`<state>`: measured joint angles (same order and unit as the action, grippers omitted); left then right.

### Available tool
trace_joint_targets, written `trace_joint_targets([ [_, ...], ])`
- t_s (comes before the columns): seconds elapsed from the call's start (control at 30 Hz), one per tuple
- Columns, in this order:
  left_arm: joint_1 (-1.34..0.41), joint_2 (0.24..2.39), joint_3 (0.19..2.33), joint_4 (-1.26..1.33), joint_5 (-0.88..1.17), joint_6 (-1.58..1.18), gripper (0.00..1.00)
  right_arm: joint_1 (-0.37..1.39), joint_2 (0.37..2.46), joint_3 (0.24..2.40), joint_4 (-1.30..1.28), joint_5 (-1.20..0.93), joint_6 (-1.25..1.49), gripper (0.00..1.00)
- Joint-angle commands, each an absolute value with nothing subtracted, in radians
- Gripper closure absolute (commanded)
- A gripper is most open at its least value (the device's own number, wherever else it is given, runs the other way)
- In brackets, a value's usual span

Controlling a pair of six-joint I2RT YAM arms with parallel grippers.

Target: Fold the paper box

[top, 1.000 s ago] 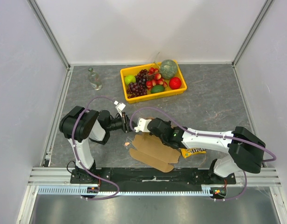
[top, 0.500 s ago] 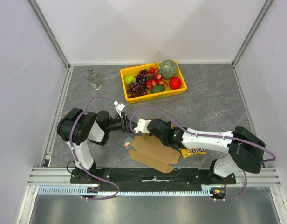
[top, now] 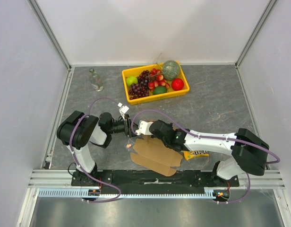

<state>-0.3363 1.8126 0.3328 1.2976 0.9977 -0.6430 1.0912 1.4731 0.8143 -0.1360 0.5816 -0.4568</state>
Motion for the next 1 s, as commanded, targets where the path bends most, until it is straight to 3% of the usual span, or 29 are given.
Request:
trace_joint_targets([
  [0.0,-0.357,1.828,0.336,1.664,1.011,-0.603,0.36,1.097,1.453,0.848,-0.135,0.558,-0.457,1.00],
  [0.47,-0.394,1.816,0.331,1.643,0.927,-0.534,0.34,1.097,1.451,0.854,-0.158,0.505,-0.454,1.00],
  [0.97,-0.495,1.594,0.304,1.207,0.667,-0.261,0.34,1.112,1.427,0.853,-0.170,0.505,-0.448,1.00],
])
